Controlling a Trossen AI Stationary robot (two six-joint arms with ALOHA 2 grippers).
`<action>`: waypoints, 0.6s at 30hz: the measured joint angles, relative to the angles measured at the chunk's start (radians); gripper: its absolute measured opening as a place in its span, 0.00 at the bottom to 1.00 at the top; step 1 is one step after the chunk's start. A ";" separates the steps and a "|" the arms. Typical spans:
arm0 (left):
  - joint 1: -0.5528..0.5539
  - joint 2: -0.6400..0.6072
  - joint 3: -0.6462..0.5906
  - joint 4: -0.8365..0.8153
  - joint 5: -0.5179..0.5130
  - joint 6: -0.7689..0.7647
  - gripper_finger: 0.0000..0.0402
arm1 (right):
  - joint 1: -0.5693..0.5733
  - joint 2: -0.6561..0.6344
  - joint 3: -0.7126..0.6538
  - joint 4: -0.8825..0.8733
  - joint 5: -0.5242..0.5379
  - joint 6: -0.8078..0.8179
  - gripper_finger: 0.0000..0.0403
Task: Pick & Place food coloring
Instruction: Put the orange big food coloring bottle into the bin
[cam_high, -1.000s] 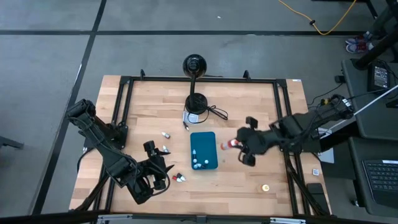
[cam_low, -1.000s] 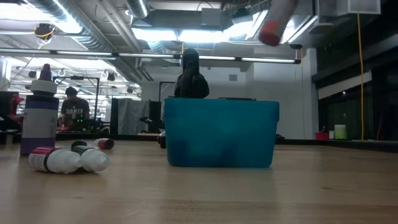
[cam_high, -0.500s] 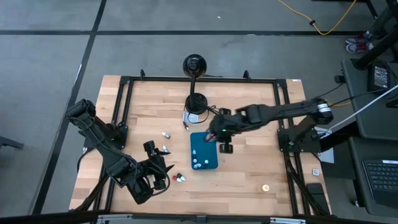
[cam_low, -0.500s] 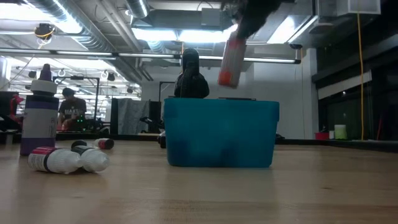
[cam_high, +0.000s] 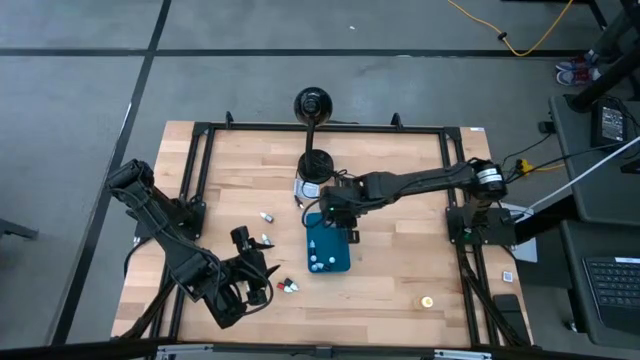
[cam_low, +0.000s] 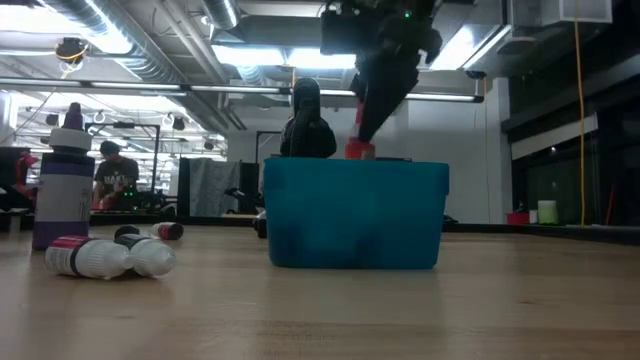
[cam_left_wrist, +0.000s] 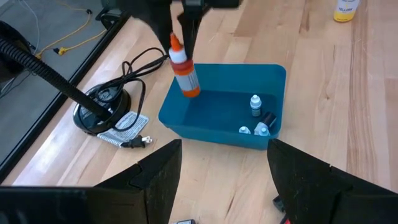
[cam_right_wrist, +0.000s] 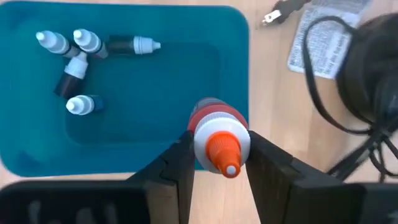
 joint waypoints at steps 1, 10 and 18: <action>0.000 0.000 0.000 0.000 0.000 0.000 0.57 | -0.001 0.009 0.000 0.002 -0.004 -0.009 0.30; -0.001 0.000 0.000 0.000 0.000 0.000 0.57 | -0.011 0.081 -0.002 0.009 -0.025 -0.041 0.31; -0.001 0.000 0.000 0.000 -0.002 0.002 0.57 | -0.029 0.083 -0.001 -0.001 -0.024 -0.037 0.41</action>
